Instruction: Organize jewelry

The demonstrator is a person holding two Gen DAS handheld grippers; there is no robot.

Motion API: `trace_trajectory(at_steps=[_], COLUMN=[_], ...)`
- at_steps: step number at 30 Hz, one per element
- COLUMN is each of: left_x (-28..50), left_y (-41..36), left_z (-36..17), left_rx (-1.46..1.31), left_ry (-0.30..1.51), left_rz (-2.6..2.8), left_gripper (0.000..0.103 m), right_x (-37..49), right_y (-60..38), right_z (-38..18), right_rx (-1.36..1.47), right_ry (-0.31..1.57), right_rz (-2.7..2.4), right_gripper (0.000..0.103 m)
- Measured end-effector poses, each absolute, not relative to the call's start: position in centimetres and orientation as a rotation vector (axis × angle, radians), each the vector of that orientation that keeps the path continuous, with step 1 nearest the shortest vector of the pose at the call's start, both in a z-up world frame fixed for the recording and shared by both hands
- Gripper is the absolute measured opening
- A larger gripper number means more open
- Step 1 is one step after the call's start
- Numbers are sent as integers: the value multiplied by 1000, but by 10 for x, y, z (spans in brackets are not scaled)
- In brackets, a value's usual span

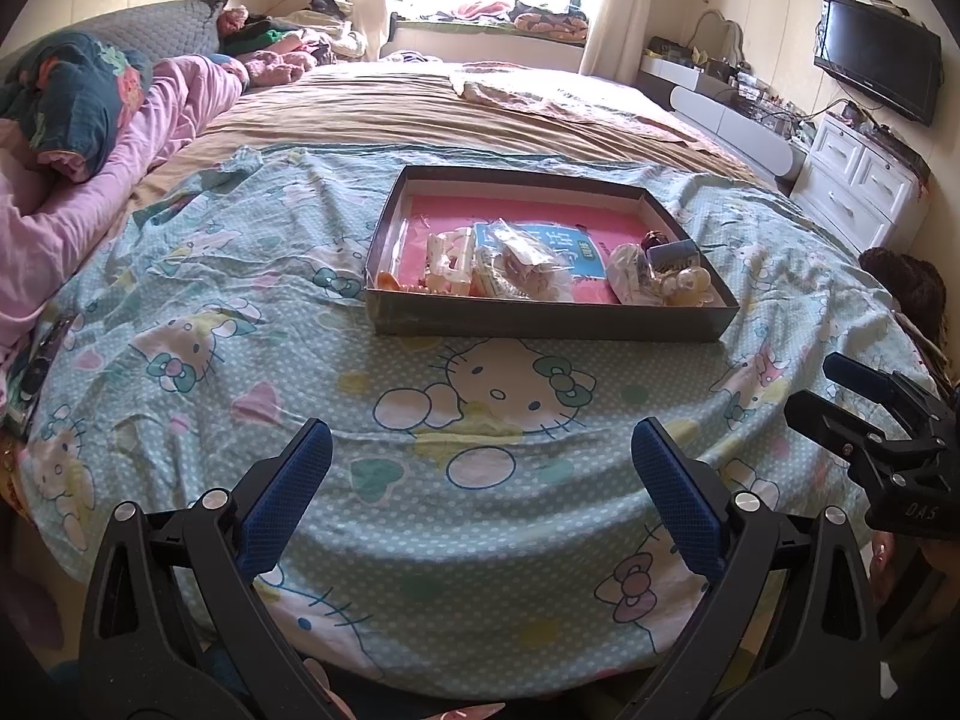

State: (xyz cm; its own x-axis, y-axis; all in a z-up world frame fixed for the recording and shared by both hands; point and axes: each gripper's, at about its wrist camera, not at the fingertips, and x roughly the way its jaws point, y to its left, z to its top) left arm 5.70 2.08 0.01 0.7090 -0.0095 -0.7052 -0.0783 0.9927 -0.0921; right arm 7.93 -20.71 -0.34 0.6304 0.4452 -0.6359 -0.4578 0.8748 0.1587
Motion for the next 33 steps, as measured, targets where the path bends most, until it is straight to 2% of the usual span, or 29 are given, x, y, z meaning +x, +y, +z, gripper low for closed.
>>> trace_trajectory(at_steps=[12,21,28,33], left_x=[64,85,140,184], left_y=[22,57,154,244], left_z=[-7,-31,-47,-56], left_rx=[-117,-199,-290,-320], left_ry=[810,900,971,959], left_rz=[55,170,452,656], left_gripper=[94,93,94,93], right_x=[90,119,189,265], right_y=[-213,-240,-318,-393], right_z=[-12,-20,-27,-50], right_rx=[-18,13,77,62], right_ry=[741,751,742,832], right_rz=[494,413,173,-98], right_gripper=[98,98,98,98])
